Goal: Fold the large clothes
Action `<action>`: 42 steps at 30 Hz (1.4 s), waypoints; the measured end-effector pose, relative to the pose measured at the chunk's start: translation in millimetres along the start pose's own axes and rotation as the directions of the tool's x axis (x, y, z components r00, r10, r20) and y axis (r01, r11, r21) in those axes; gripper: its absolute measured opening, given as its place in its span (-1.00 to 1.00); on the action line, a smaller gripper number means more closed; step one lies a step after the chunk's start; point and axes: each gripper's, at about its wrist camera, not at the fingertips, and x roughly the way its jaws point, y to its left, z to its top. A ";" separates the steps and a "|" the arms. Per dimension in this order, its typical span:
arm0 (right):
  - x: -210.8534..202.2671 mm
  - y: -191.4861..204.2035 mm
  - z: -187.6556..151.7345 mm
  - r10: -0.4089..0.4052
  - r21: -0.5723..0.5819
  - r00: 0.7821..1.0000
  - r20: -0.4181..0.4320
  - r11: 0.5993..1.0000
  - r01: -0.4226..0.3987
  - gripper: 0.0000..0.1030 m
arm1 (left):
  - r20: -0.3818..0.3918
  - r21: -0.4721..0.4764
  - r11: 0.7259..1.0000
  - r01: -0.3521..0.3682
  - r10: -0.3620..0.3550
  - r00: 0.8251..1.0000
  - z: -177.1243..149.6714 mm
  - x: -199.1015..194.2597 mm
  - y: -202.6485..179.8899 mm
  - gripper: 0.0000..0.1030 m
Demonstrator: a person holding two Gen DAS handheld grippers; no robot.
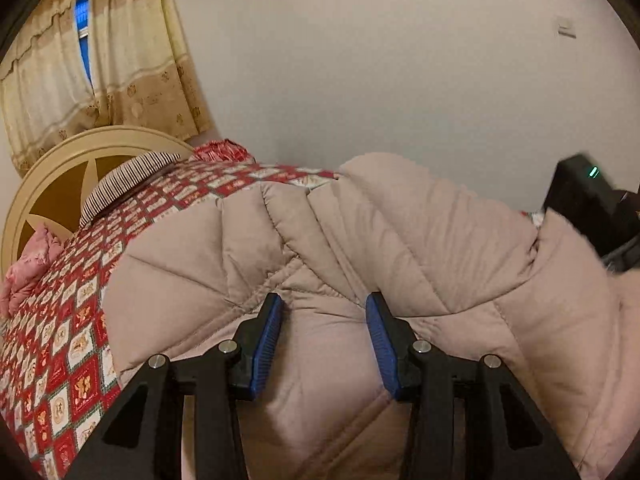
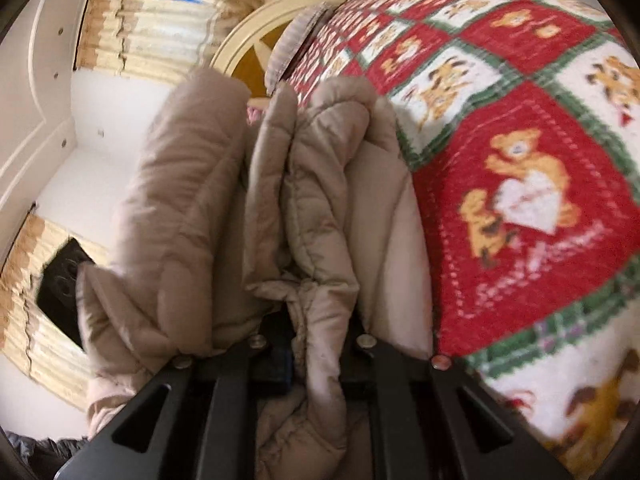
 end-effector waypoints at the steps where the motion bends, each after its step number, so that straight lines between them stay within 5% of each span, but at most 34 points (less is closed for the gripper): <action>1: -6.8 0.9 -1.4 -0.008 0.009 1.000 0.017 1.000 0.008 -0.71 | -0.005 0.011 1.000 -0.004 0.004 1.000 -0.5 0.4 -2.6 -0.12; 4: -43.8 8.0 -4.6 -0.099 0.022 0.991 0.087 0.995 0.097 -0.45 | -0.008 0.045 0.998 -0.035 0.035 0.999 -2.6 2.0 -11.0 -0.12; 5: -58.2 15.0 -6.1 -0.144 0.004 0.982 0.122 0.989 0.145 -0.16 | -0.007 0.046 0.998 -0.038 0.038 0.999 -3.5 3.8 -9.8 -0.12; 7: -86.6 35.2 -9.4 -0.251 -0.063 0.945 0.210 0.961 0.269 0.02 | -0.007 0.044 0.998 -0.038 0.038 0.999 -4.1 5.6 -7.2 -0.12; 9: -105.2 57.1 -10.7 -0.278 -0.119 0.925 0.259 0.941 0.316 0.02 | -0.011 0.041 0.999 -0.035 0.036 0.999 -4.9 6.4 -6.7 -0.12; 15: -94.0 117.5 0.2 -0.278 -0.254 0.926 0.256 0.905 0.342 0.28 | -0.023 0.043 0.998 -0.044 0.045 0.999 -4.4 9.8 -8.8 -0.12; 19: -53.5 139.1 9.1 -0.406 -0.320 0.875 0.265 0.819 0.477 0.28 | -0.024 0.045 0.998 -0.050 0.051 0.998 -5.2 11.8 -9.1 -0.12; 25: -4.3 114.7 39.9 -0.478 -0.310 0.862 0.169 0.804 0.507 0.15 | -0.023 0.044 0.998 -0.052 0.053 0.998 -5.0 15.4 -8.6 -0.12; 27: 4.5 104.7 44.4 -0.485 -0.314 0.859 0.163 0.800 0.511 -0.48 | -0.028 0.034 0.998 -0.049 0.050 0.998 -5.4 17.4 -7.5 -0.12; 29: 12.7 97.6 41.9 -0.479 -0.312 0.865 0.150 0.808 0.501 -0.59 | -0.030 0.025 0.999 -0.042 0.043 0.999 -5.4 18.6 -6.3 -0.12; 36: 11.2 65.8 16.8 -0.454 -0.185 0.864 0.219 0.850 0.493 -0.73 | -0.027 0.034 0.999 -0.038 0.039 0.999 -4.8 15.8 -7.8 -0.11; 42: 13.6 70.6 2.8 -0.508 -0.163 0.822 0.256 0.816 0.555 -0.75 | -0.020 -0.064 0.998 0.025 -0.026 0.999 -2.6 -6.1 14.4 -0.11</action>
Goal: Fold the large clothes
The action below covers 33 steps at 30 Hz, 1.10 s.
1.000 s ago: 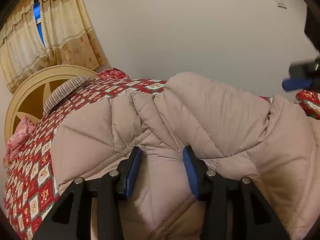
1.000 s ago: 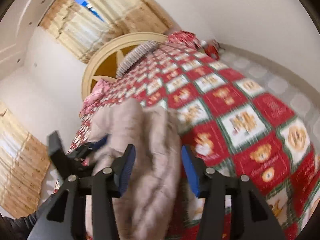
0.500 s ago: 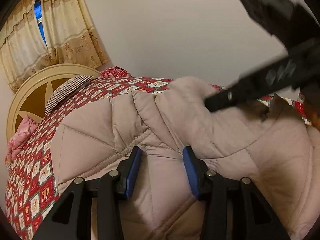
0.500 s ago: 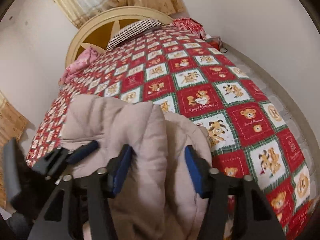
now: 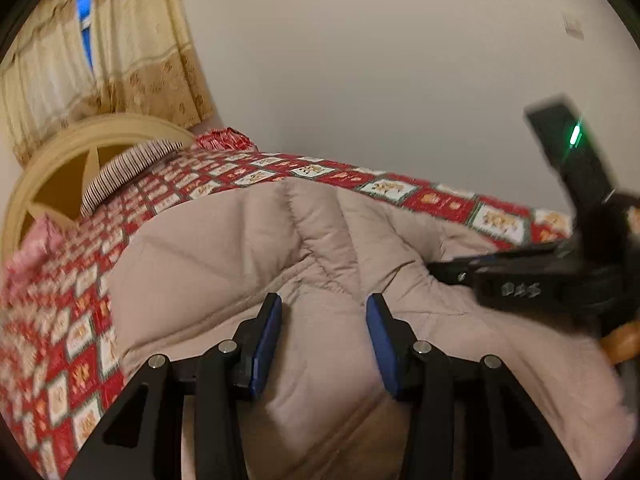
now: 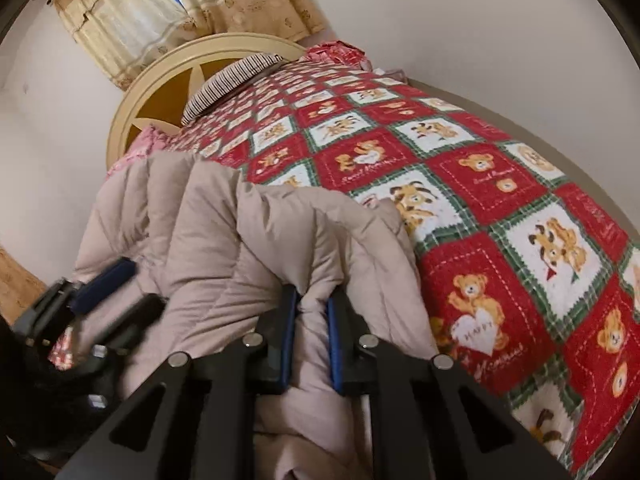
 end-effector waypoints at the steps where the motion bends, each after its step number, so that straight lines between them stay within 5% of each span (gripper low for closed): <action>1: 1.4 0.7 0.9 -0.006 -0.002 1.000 -0.006 1.000 0.006 -0.75 | 0.014 -0.044 0.999 0.012 -0.011 1.000 0.7 -8.4 9.7 -0.11; 3: 4.5 -3.1 2.5 0.007 0.014 1.000 -0.018 1.000 -0.007 -0.75 | 0.044 -0.124 0.992 -0.002 0.008 0.999 1.3 -21.2 28.7 -0.02; 5: 6.5 -8.2 2.4 0.031 0.036 0.999 -0.021 0.999 -0.031 -0.75 | 0.061 -0.205 0.976 -0.078 0.092 0.994 3.0 -26.0 50.0 0.31; 6: 6.7 -9.4 2.2 0.037 0.042 0.999 -0.021 0.998 -0.036 -0.75 | 0.054 -0.238 0.962 -0.136 0.153 0.987 4.7 -23.0 59.8 0.47; 8: 6.5 -9.3 0.9 0.040 0.046 0.999 -0.018 0.998 -0.039 -0.75 | -0.020 -0.279 0.936 -0.213 0.216 0.976 9.4 -1.4 79.1 0.49; 13: 5.9 -7.9 -0.5 0.027 0.053 1.000 -0.008 0.998 -0.026 -0.75 | -0.177 -0.302 0.924 -0.234 0.187 0.966 12.2 51.4 89.4 0.86; 18: 6.6 -10.9 -0.1 0.035 0.076 0.999 -0.010 0.997 -0.034 -0.75 | -0.210 -0.264 0.930 -0.255 0.203 0.957 4.9 68.8 85.7 0.92; 26: 5.5 -7.7 0.3 0.033 0.077 0.999 -0.007 0.996 -0.032 -0.74 | -0.210 -0.293 0.932 -0.215 0.157 0.965 -4.1 71.5 90.8 0.94; 29: 3.8 -8.5 2.0 0.047 0.074 0.999 -0.009 0.996 -0.047 -0.70 | -0.212 -0.352 0.926 -0.134 0.061 0.975 -8.1 47.9 105.5 0.94; 33: -6.8 -13.7 5.8 0.093 0.084 0.996 -0.010 0.992 -0.092 -0.36 | -0.122 -0.430 0.892 -0.142 0.098 0.988 -23.7 -10.0 117.7 0.94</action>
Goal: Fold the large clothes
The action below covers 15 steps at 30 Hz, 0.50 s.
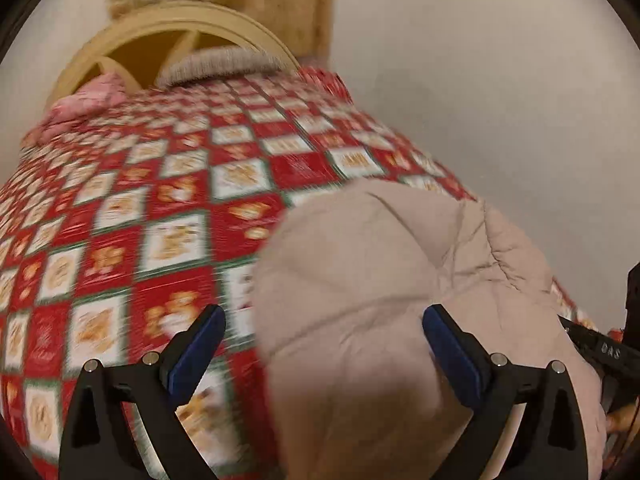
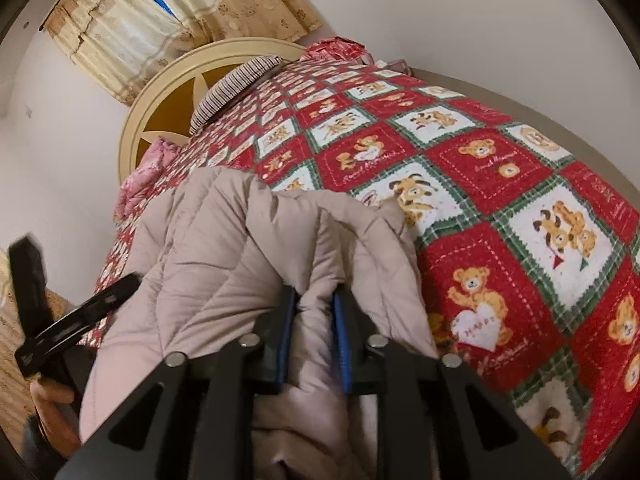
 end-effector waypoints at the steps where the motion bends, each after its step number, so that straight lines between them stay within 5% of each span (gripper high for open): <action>1: -5.7 2.3 2.4 -0.015 -0.009 1.000 -0.001 1.000 0.015 -0.27 | 0.006 -0.010 1.000 0.002 -0.002 1.000 -3.5 -7.8 3.6 0.94; 6: -53.6 11.7 5.8 0.034 -0.042 0.995 0.095 0.999 -0.030 0.89 | -0.028 -0.069 0.982 0.178 -0.180 0.983 -18.3 -17.1 7.0 0.94; 10: -82.6 7.1 6.1 0.042 -0.040 0.991 0.123 0.998 -0.038 1.00 | -0.090 -0.203 0.948 0.244 -0.267 0.960 -33.6 2.8 11.2 0.94; 12: -79.7 5.0 5.2 0.051 -0.059 0.996 0.074 0.997 -0.047 1.00 | -0.086 -0.262 0.929 0.262 -0.293 0.952 -40.2 4.4 15.1 0.94; 15: -54.2 6.1 -1.5 -0.001 -0.122 1.000 -0.024 0.992 -0.002 1.00 | -0.087 -0.246 0.935 0.255 -0.283 0.955 -42.5 0.6 13.1 0.94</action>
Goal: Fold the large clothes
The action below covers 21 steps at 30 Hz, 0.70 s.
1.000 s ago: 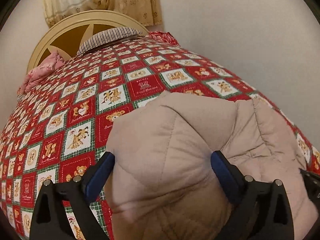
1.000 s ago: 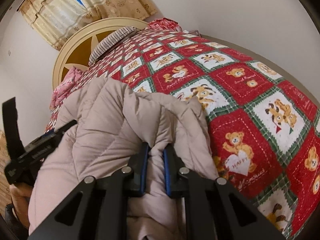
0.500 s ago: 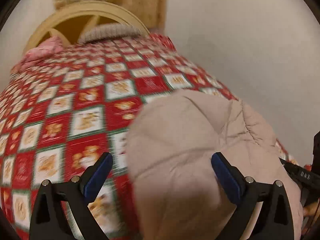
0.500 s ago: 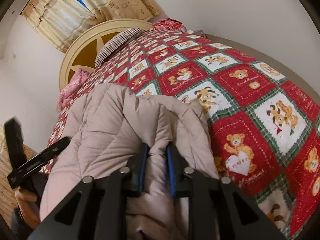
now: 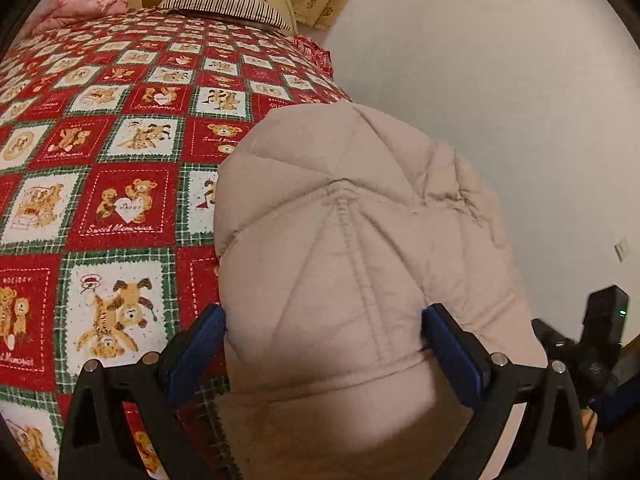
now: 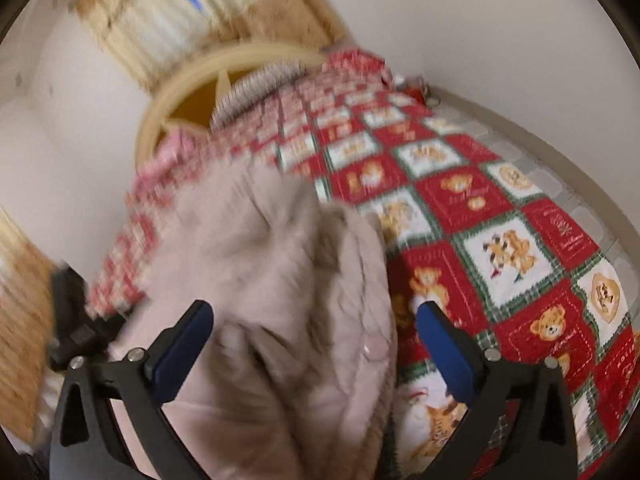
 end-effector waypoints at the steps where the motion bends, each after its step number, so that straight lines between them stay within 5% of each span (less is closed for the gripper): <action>1: 10.7 -1.2 -2.1 0.009 -0.005 1.000 -0.024 1.000 -0.009 1.00 | 0.003 0.009 1.000 -0.004 0.004 1.000 -0.2 -2.0 -0.6 0.94; 7: 50.7 -43.1 -14.7 0.241 0.202 0.964 -0.110 0.955 -0.215 1.00 | -0.028 -0.033 0.998 0.052 -0.053 0.998 -7.0 -2.7 15.3 0.94; 13: 57.5 -31.2 -12.2 0.260 0.102 0.951 -0.165 0.964 -0.246 1.00 | -0.067 -0.235 0.954 0.184 -0.205 0.976 -23.5 17.2 36.0 0.98; 20: 74.3 -20.2 -6.3 0.284 0.051 0.940 -0.191 0.959 -0.279 1.00 | -0.106 -0.201 0.929 0.309 -0.335 0.936 -10.5 39.0 28.6 0.98; 21: 75.9 -19.0 -6.1 0.286 0.048 0.940 -0.184 0.958 -0.282 0.88 | -0.097 -0.193 0.929 0.316 -0.339 0.936 -11.5 37.5 28.4 0.98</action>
